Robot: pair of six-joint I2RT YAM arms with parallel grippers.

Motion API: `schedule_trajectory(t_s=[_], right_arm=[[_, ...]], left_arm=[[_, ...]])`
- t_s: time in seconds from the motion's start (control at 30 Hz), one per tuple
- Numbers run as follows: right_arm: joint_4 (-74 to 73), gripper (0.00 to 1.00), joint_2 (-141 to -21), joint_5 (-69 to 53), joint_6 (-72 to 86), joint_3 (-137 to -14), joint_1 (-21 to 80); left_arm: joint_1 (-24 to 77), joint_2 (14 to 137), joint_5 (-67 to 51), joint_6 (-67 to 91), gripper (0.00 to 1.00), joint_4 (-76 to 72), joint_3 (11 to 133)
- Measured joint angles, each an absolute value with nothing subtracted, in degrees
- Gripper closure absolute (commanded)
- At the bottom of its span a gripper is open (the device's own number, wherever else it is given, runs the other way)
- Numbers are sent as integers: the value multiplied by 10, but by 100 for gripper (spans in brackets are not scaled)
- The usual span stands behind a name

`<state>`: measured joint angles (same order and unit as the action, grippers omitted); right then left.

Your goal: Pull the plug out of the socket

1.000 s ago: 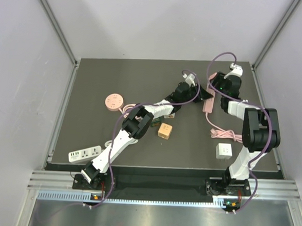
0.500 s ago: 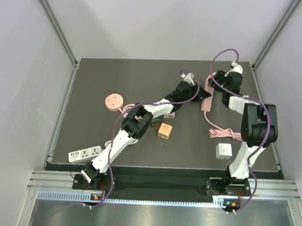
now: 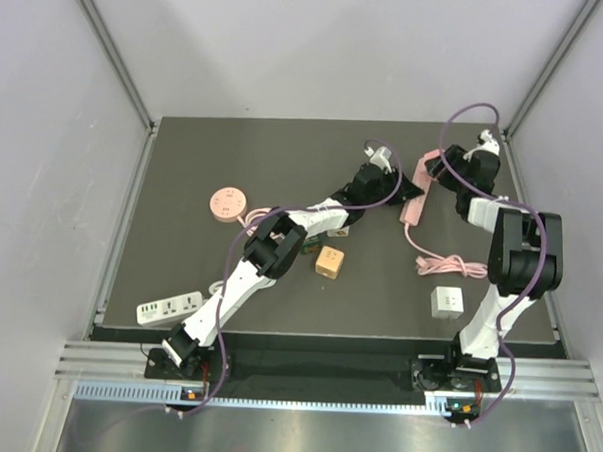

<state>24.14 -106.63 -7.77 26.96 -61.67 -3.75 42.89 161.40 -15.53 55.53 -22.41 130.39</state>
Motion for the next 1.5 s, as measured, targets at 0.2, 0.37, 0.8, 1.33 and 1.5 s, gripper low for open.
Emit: schedule_trajectory(t_s=[0.2, 0.37, 0.8, 1.33, 1.5], right_arm=[[249, 100, -1070, -117, 307, -609, -51], [180, 100, -1067, 27, 228, -654, 18], [219, 100, -1045, -60, 288, -618, -24], [211, 100, -984, -35, 266, -579, -29], [217, 100, -980, -34, 266, -566, -40]], left_arm=[[433, 1612, -152, 545, 100, -218, 1304], [428, 1611, -145, 548, 100, -212, 1304], [430, 1610, -138, 540, 100, -206, 1304], [427, 1607, -141, 520, 81, -227, 1298], [426, 1606, -163, 493, 55, -251, 1293]])
